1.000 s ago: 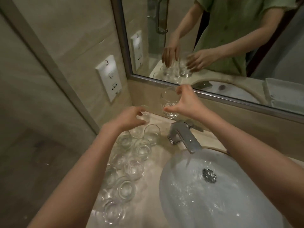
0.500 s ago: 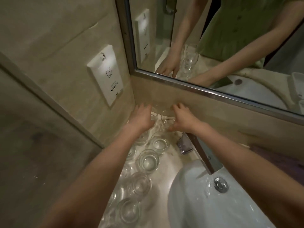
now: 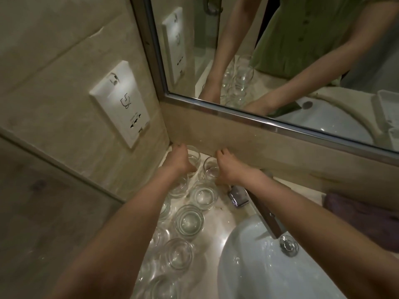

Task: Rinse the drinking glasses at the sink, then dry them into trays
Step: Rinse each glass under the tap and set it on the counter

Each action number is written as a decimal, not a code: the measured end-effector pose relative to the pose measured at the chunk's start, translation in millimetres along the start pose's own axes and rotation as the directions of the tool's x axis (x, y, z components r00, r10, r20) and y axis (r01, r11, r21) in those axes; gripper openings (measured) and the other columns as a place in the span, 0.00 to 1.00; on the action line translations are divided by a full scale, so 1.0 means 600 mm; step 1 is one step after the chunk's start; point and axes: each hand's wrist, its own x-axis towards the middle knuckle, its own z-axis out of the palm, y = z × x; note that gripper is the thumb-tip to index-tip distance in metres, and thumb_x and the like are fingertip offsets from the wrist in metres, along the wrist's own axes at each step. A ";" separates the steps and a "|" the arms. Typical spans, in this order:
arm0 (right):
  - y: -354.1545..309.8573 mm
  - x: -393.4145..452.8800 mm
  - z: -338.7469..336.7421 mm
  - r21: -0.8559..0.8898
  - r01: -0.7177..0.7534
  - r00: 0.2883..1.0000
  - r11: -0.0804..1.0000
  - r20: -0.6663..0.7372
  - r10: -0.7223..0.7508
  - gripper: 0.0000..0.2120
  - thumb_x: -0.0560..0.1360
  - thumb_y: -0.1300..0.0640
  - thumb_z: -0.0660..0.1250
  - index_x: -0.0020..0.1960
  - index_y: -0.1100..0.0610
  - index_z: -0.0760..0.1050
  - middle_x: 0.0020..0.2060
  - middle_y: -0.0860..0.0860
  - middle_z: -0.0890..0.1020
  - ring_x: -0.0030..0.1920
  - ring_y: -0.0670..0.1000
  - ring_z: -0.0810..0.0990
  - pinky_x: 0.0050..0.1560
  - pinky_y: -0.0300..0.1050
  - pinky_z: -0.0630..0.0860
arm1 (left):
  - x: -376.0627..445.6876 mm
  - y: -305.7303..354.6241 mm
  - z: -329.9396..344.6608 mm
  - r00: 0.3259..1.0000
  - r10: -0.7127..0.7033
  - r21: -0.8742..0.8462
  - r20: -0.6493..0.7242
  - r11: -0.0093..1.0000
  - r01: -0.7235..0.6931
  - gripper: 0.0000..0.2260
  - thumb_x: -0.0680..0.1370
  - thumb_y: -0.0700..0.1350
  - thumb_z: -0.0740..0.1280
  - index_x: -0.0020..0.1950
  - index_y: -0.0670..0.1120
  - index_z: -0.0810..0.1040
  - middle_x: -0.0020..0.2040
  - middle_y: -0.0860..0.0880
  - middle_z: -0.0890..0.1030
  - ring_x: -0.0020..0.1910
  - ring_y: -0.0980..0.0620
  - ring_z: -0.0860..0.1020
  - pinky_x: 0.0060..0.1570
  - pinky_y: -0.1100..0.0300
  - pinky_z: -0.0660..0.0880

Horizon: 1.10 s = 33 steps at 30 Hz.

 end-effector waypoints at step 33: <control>0.071 -0.450 0.231 0.813 -0.046 0.966 0.581 -0.111 0.232 0.37 0.63 0.54 0.80 0.65 0.48 0.64 0.55 0.42 0.73 0.51 0.37 0.74 0.47 0.26 0.69 | -0.399 0.115 0.153 0.853 0.292 -0.311 0.433 0.936 -0.162 0.42 0.69 0.40 0.77 0.78 0.50 0.58 0.66 0.52 0.71 0.54 0.55 0.75 0.44 0.77 0.69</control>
